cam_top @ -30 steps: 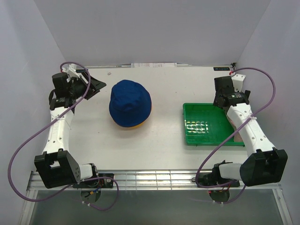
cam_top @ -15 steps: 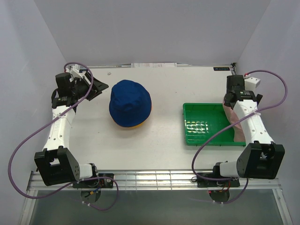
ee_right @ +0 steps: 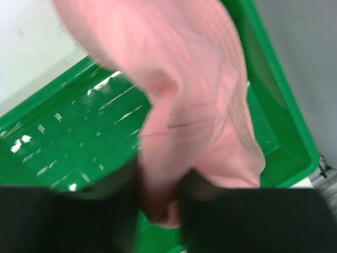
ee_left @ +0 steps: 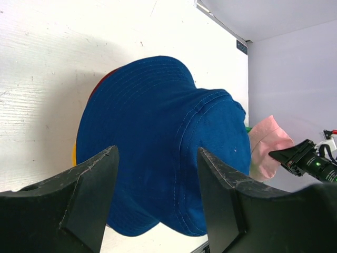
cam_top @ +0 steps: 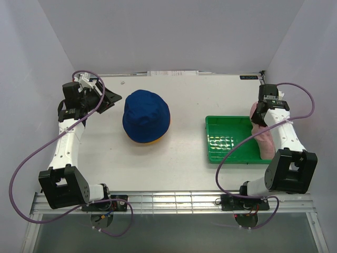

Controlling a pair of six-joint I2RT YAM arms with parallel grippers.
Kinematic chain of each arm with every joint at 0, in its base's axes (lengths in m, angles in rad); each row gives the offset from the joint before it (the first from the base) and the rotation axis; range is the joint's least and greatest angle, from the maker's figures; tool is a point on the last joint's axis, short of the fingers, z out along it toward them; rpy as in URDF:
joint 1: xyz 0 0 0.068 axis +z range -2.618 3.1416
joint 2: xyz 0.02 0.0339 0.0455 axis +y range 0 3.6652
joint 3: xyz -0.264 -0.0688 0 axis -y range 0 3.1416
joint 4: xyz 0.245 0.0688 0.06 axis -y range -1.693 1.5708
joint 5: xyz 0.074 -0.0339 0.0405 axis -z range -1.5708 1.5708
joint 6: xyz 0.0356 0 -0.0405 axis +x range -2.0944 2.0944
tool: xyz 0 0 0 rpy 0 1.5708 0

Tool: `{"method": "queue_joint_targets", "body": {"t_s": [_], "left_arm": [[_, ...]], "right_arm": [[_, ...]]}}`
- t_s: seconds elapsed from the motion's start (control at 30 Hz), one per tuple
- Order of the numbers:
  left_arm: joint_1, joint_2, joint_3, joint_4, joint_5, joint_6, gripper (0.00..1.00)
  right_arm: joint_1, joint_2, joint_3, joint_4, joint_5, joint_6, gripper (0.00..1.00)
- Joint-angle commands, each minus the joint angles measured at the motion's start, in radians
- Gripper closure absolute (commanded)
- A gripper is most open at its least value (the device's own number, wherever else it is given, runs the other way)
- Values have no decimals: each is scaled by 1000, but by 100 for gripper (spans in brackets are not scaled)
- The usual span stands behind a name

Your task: Stack the hats

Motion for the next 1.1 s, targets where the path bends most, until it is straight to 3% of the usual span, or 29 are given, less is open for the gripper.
{"method": "queue_joint_targets", "body": {"t_s": [0.0,0.03,0.07,0.2,0.43,0.6,0.63,0.77,0.93,1.07], "left_arm": [[-4,-45,-7,-6,-4,18,30],[-6,-52,-7,-4,-1,18,30],[-6,-54,-6,-3,5,18,30],[-9,-68,-7,23,60,18,30],[-12,-92,-15,131,186,-37,28],[-21,-129,-49,243,258,-141,26],[-27,-132,-53,270,260,-157,26],[-88,-141,-76,353,248,-251,25],[-145,-135,-112,542,245,-359,24],[-249,-83,-49,551,212,-330,23]], "right_arm": [[-5,-17,34,48,-226,-7,83],[-5,-23,44,51,-272,-9,91],[-3,-37,52,61,-321,-12,92],[-2,-75,124,71,-635,-13,92],[7,-94,294,112,-991,22,92],[29,-111,305,294,-1268,159,92],[52,-112,301,393,-1338,193,92],[151,-100,302,607,-1420,350,92],[309,-39,438,643,-1382,393,92],[377,20,485,661,-1359,436,92]]}}
